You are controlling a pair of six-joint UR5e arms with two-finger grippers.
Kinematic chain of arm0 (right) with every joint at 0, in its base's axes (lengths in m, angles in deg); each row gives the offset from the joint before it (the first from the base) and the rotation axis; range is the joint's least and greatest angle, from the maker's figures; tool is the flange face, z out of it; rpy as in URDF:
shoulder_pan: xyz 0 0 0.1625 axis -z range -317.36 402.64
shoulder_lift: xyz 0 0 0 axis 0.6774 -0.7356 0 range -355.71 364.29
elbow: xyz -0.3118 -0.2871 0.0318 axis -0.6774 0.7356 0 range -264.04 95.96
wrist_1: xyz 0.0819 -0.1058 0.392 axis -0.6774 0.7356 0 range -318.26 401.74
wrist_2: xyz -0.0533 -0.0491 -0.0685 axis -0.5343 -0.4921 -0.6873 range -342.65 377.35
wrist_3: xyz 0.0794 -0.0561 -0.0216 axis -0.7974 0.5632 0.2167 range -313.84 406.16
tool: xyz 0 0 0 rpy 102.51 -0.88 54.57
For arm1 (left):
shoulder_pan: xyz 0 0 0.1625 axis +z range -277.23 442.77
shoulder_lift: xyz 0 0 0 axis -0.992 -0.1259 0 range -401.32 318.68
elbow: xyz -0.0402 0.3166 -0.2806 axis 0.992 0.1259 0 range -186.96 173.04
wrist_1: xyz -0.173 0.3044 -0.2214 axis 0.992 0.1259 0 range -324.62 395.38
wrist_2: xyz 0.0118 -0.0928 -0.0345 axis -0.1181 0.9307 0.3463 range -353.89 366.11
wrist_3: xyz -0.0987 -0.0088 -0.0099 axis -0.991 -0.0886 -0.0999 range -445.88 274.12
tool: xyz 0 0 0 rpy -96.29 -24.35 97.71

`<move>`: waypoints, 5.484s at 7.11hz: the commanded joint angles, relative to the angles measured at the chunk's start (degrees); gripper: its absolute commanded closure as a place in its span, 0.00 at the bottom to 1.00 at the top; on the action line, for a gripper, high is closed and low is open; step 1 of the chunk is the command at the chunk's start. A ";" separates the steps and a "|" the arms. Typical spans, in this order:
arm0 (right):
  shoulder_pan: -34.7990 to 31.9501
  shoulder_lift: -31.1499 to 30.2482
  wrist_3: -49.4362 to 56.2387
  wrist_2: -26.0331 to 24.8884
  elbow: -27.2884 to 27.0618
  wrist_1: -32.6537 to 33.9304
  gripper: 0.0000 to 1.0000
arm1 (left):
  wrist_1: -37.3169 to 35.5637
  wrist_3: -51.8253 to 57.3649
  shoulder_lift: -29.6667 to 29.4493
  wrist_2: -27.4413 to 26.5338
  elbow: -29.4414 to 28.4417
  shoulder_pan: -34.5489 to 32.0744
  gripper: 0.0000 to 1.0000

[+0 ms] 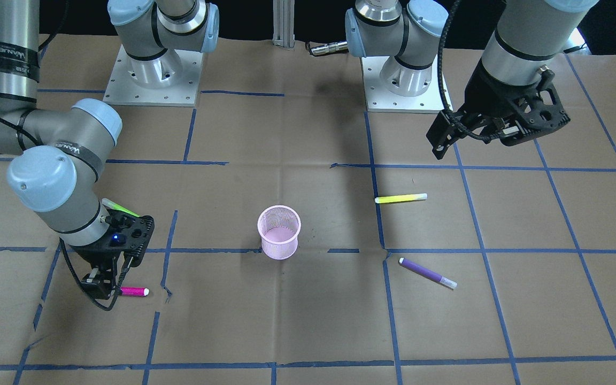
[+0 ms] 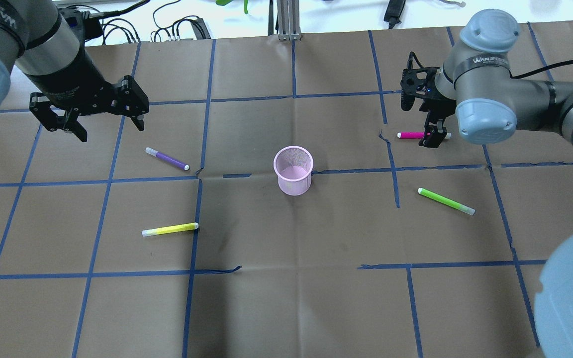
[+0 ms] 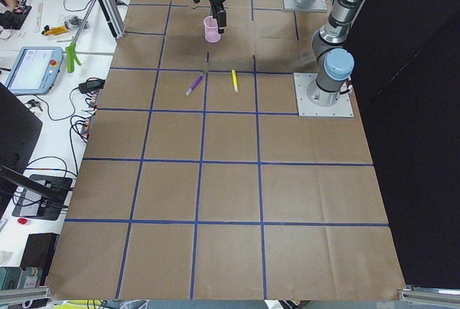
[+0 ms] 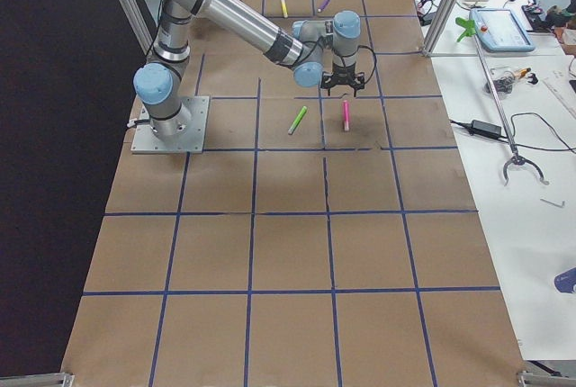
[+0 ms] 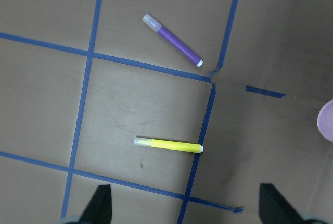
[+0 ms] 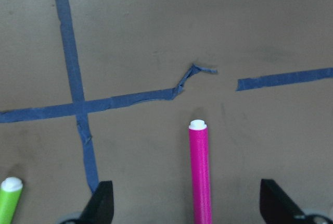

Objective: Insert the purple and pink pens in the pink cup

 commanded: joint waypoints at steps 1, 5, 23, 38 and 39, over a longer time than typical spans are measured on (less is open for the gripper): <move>-0.45 3.67 2.34 0.02 2.12 3.55 0.01 | -3.21 -11.18 -2.44 0.04 -0.93 1.43 0.01; -0.45 7.81 1.74 0.02 4.25 3.55 0.18 | -6.14 -29.02 -6.05 1.01 -1.19 3.08 0.01; -0.45 7.55 2.17 -0.25 3.90 2.50 0.76 | -45.95 -49.81 -31.20 -18.06 12.78 -7.10 0.01; -9.50 -13.28 -9.07 54.84 -7.67 14.14 0.89 | -55.36 -48.58 -29.88 -18.24 16.47 -7.01 0.48; -9.51 -13.19 -9.07 54.86 -11.53 18.10 0.89 | -55.27 -48.58 -29.79 -18.06 16.56 -7.01 0.61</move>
